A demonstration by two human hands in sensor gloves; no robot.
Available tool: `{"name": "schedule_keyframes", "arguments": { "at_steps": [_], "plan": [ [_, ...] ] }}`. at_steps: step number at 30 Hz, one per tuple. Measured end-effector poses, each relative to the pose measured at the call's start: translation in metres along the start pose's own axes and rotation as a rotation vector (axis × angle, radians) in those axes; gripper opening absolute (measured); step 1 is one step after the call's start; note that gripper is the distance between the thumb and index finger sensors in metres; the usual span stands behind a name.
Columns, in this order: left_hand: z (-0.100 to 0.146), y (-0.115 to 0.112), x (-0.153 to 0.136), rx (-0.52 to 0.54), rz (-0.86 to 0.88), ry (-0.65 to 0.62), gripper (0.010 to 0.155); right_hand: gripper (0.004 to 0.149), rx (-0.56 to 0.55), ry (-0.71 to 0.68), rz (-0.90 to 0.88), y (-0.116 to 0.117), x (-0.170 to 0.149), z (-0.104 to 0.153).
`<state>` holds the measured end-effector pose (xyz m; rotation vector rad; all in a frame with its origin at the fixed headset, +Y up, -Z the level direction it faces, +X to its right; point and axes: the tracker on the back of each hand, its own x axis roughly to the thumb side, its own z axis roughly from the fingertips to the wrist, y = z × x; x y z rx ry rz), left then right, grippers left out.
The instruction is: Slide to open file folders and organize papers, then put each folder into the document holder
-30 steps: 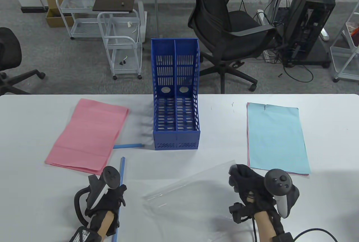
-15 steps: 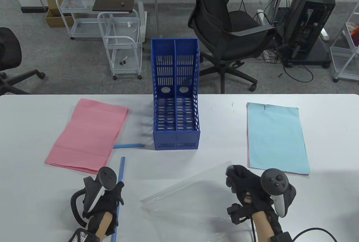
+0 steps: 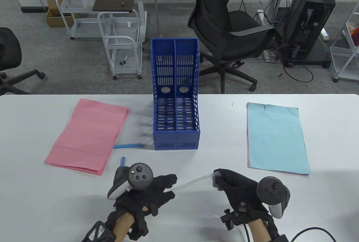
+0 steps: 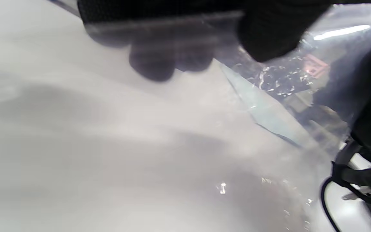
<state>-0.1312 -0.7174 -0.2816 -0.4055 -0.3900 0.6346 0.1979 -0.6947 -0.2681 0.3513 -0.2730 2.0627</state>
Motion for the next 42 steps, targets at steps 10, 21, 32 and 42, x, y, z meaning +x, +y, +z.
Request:
{"name": "schedule_keyframes", "arguments": {
  "at_steps": [10,21,32,42],
  "plan": [
    [0.037,0.010,-0.027,0.377,0.276,-0.086,0.042,0.081,-0.180,0.169,0.129,-0.029,-0.011,0.004],
    [0.045,0.006,-0.049,0.441,0.594,-0.064,0.043,0.058,0.296,0.366,-0.462,0.013,-0.048,-0.005],
    [0.045,-0.002,-0.046,0.441,0.362,0.188,0.062,0.043,0.121,0.466,-0.118,-0.013,-0.044,-0.004],
    [0.015,-0.057,0.001,-0.101,0.615,-0.134,0.074,0.046,0.150,0.381,-0.025,0.029,-0.015,0.002]
  ]
}}
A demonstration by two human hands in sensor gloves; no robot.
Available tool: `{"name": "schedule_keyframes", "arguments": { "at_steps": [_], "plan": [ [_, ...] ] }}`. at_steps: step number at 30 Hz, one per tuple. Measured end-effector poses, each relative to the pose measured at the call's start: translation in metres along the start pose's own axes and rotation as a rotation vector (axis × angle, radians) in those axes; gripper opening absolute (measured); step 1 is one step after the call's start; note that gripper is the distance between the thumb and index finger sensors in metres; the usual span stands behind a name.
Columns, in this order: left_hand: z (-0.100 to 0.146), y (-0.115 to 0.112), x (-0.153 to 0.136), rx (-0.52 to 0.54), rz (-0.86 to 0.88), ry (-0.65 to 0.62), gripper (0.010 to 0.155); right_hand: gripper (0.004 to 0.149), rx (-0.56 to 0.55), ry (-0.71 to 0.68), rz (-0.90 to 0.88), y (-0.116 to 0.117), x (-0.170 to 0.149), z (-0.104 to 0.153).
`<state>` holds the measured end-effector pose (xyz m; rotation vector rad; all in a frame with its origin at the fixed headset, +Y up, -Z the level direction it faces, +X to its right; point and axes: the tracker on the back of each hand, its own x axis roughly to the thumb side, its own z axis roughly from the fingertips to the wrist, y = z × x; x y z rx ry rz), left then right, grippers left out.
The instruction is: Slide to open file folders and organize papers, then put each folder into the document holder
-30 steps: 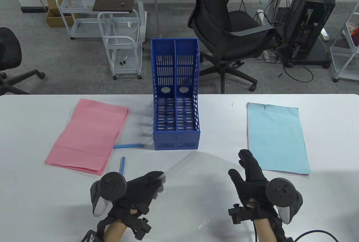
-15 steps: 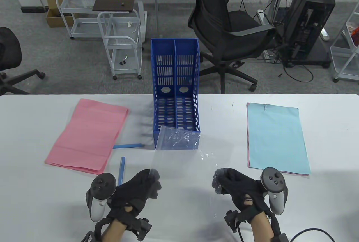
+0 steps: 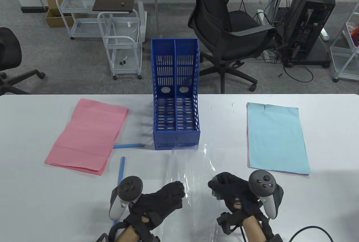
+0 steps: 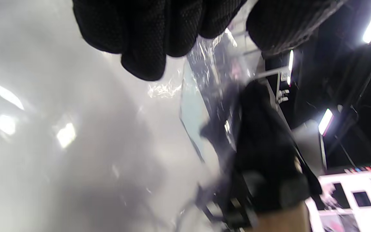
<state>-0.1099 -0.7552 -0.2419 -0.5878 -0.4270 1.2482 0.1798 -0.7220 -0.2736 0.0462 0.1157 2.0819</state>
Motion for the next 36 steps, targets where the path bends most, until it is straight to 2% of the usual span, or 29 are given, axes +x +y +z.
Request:
{"name": "schedule_keyframes", "arguments": {
  "at_steps": [3,6,7,10,13,17,20,23,28,32,36],
  "plan": [
    [-0.004,-0.015,0.000,-0.074,0.029,-0.006,0.081,0.048,0.059,-0.041,-0.044,0.023,0.008,0.003],
    [-0.002,-0.020,0.000,-0.026,0.029,-0.003,0.085,0.049,0.103,-0.058,-0.056,0.043,0.014,0.007],
    [0.000,-0.021,0.000,0.020,0.022,0.015,0.086,0.049,0.103,-0.065,-0.059,0.050,0.016,0.009],
    [0.005,-0.018,0.000,0.147,-0.020,0.035,0.083,0.048,0.106,-0.061,-0.086,0.061,0.020,0.012],
    [0.007,-0.013,0.002,0.193,-0.033,0.034,0.079,0.046,0.150,-0.031,-0.134,0.064,0.018,0.008],
    [0.008,-0.006,-0.003,0.227,0.011,0.044,0.061,0.044,0.151,-0.035,-0.129,0.060,0.015,0.005],
    [0.011,0.003,-0.004,0.279,0.036,0.044,0.047,0.044,0.127,-0.053,-0.093,0.052,0.018,0.003],
    [0.020,0.019,0.000,0.335,0.023,0.041,0.044,0.044,0.073,-0.035,-0.007,0.034,0.020,0.002],
    [0.048,0.062,0.009,0.509,-0.106,0.072,0.042,0.045,-0.088,0.039,0.285,-0.019,0.011,0.000],
    [0.070,0.098,0.002,0.637,-0.205,0.205,0.042,0.045,-0.265,0.167,0.456,-0.060,-0.018,-0.008],
    [0.077,0.120,-0.014,0.660,-0.240,0.344,0.043,0.044,-0.313,0.281,0.554,-0.078,-0.045,-0.015]
  ]
}}
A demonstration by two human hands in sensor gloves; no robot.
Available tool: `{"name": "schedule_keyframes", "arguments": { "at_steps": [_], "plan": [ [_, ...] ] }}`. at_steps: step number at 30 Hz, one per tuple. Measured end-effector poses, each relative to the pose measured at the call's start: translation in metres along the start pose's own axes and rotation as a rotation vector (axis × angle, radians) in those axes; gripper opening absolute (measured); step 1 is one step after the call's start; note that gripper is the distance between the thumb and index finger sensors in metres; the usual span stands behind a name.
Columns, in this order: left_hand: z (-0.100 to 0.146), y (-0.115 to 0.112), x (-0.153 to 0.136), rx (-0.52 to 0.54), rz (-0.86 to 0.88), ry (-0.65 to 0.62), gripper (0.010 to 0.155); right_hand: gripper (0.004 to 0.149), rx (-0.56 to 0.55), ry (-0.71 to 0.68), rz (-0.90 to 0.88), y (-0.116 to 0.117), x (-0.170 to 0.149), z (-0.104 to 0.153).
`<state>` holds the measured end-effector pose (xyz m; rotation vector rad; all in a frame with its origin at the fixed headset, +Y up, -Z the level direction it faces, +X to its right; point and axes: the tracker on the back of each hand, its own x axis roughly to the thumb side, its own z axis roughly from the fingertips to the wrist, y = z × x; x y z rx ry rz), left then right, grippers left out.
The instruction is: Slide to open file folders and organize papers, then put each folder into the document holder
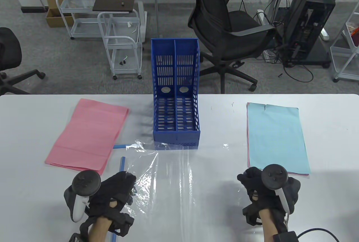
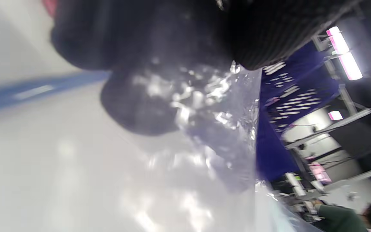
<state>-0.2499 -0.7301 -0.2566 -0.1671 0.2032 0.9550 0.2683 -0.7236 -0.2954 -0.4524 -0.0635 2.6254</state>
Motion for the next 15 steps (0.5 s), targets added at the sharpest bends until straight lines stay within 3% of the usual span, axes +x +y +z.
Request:
{"name": "schedule_keyframes", "arguments": {
  "at_steps": [9,15],
  "plan": [
    [-0.016,-0.017,-0.011,-0.077,-0.081,0.078,0.043,0.044,-0.051,0.036,0.118,0.003,-0.007,-0.008],
    [-0.016,-0.023,-0.009,-0.097,-0.152,0.092,0.046,0.045,-0.015,0.012,0.146,0.009,-0.002,-0.008]
  ]
}}
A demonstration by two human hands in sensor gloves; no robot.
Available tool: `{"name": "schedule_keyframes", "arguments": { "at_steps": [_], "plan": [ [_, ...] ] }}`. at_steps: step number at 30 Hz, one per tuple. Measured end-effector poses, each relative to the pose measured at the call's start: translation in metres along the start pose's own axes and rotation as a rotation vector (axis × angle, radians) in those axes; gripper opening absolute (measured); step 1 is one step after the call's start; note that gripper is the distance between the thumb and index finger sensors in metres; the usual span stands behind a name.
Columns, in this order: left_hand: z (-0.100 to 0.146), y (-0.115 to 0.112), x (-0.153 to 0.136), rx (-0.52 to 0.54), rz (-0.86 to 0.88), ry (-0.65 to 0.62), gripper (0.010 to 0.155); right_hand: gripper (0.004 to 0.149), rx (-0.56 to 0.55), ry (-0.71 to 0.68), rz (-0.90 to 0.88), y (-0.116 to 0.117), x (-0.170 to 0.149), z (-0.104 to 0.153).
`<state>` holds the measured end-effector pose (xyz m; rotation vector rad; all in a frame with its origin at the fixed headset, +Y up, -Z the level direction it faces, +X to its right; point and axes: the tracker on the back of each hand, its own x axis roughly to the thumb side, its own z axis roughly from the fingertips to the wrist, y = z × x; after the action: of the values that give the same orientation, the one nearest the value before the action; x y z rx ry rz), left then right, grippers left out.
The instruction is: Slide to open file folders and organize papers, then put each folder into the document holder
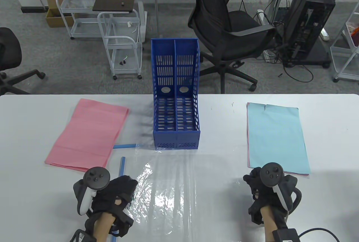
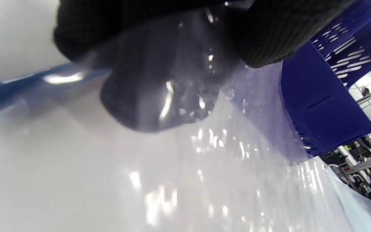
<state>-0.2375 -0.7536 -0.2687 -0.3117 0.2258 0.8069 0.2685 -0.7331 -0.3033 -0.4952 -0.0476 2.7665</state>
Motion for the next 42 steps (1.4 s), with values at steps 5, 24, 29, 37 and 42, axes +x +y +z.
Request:
{"name": "schedule_keyframes", "arguments": {
  "at_steps": [5,24,29,37,42],
  "plan": [
    [0.002,0.005,0.001,0.007,-0.046,0.019,0.052,0.048,-0.005,-0.005,0.030,0.004,0.003,0.000],
    [-0.037,0.065,-0.070,0.376,-0.324,0.228,0.079,0.065,-0.067,-0.041,0.045,0.000,0.010,0.007],
    [-0.060,0.058,-0.079,0.247,-0.361,0.295,0.086,0.065,-0.062,-0.063,0.037,0.001,0.012,0.008],
    [-0.072,0.061,-0.077,0.154,-0.431,0.345,0.082,0.065,-0.060,-0.073,0.036,0.002,0.012,0.008],
    [-0.073,0.062,-0.071,0.243,-0.489,0.347,0.073,0.065,-0.052,-0.069,0.041,0.003,0.012,0.008]
  ]
}}
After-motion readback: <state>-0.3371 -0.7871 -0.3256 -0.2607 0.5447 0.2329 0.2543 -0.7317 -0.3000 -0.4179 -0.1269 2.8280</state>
